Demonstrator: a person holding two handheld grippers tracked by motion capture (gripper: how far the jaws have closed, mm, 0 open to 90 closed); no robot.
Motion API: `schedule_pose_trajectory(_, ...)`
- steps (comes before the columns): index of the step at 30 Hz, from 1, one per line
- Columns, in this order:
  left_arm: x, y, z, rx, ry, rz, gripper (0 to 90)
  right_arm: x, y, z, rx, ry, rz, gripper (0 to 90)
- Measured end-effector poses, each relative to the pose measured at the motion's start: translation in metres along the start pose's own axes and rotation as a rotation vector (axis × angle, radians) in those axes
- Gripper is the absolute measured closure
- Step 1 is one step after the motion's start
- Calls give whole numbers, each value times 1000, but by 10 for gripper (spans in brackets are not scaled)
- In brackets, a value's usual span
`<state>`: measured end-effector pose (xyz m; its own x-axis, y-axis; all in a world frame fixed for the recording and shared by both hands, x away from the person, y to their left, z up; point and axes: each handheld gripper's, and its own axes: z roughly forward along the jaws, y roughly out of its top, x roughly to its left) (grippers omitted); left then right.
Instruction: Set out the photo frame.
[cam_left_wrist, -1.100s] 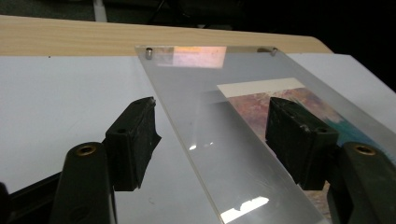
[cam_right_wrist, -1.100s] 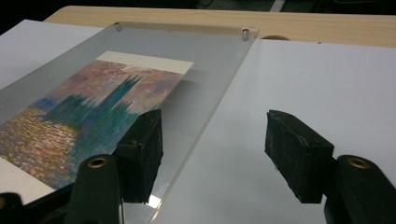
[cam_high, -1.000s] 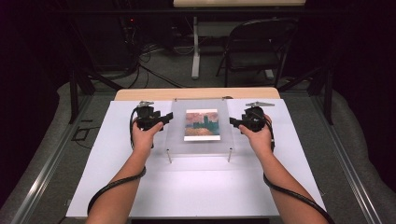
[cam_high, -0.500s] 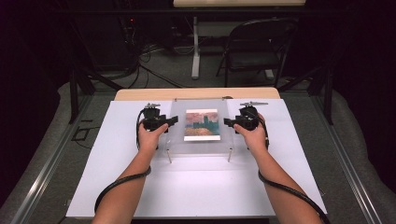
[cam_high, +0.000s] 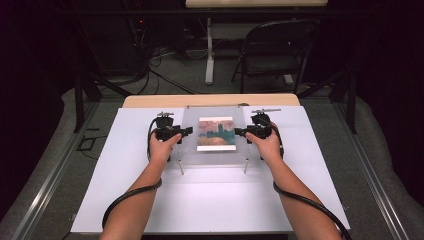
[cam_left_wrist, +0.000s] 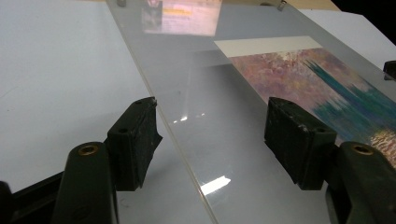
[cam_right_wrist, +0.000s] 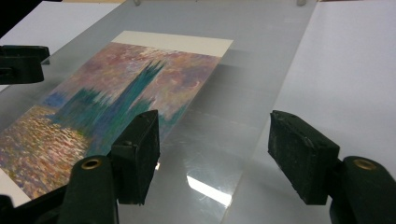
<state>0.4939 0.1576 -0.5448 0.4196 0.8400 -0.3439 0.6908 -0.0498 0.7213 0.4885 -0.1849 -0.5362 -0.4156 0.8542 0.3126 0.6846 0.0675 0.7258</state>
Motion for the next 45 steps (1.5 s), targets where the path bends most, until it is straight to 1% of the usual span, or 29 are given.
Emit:
schedule_pose_trajectory(2, 0, 1, 1, 6, -5, -2, 346, 0, 1, 3, 3, 5, 4, 320)
schedule_pose_trajectory(4, -1, 2, 3, 5, 0, -3, 344, 1, 2, 5, 4, -2, 6, 305)
schedule_pose_trajectory(7, 1, 5, 4, 20, -5, -3, 345, 0, 4, 9, 2, -7, 7, 303)
schedule_pose_trajectory(9, 3, 7, 5, 31, -13, -11, 347, -2, 5, 11, 2, -5, 9, 304)
schedule_pose_trajectory(10, 4, 8, 6, 34, -14, -13, 349, -2, 6, 11, 9, -6, 18, 304)
schedule_pose_trajectory(11, 4, 9, 7, 35, -15, -10, 348, -4, 7, 12, 8, -2, 23, 308)
schedule_pose_trajectory(12, 4, 9, 8, 33, -13, -14, 346, -5, 8, 13, 6, -1, 25, 311)
schedule_pose_trajectory(14, 5, 10, 9, 33, -15, -21, 340, -6, 10, 14, 19, 0, 33, 319)
schedule_pose_trajectory(16, 6, 10, 10, 38, -18, -27, 334, -8, 11, 16, 18, 2, 48, 323)
schedule_pose_trajectory(20, 8, 13, 13, 47, -20, -27, 325, -9, 13, 18, 26, 2, 55, 322)
schedule_pose_trajectory(24, 8, 13, 15, 44, -21, -34, 308, -11, 15, 20, 34, 5, 67, 320)
schedule_pose_trajectory(27, 7, 14, 17, 48, -19, -46, 296, -13, 16, 21, 35, 15, 79, 318)
schedule_pose_trajectory(29, 7, 15, 17, 50, -12, -43, 291, -13, 17, 22, 43, 16, 83, 314)
schedule_pose_trajectory(33, 8, 15, 18, 57, -22, -66, 292, -14, 18, 23, 43, 17, 83, 308)
schedule_pose_trajectory(38, 10, 14, 18, 58, -35, -81, 291, -17, 17, 24, 50, 32, 103, 311)
schedule_pose_trajectory(40, 11, 13, 18, 57, -42, -92, 288, -18, 16, 25, 40, 38, 120, 310)
schedule_pose_trajectory(42, 11, 12, 18, 54, -44, -102, 284, -19, 16, 25, 57, 63, 154, 320)
schedule_pose_trajectory(44, 11, 12, 17, 54, -43, -105, 283, -19, 14, 26, 48, 71, 173, 315)
schedule_pose_trajectory(45, 10, 12, 17, 55, -44, -104, 283, -19, 14, 26, 46, 70, 163, 313)
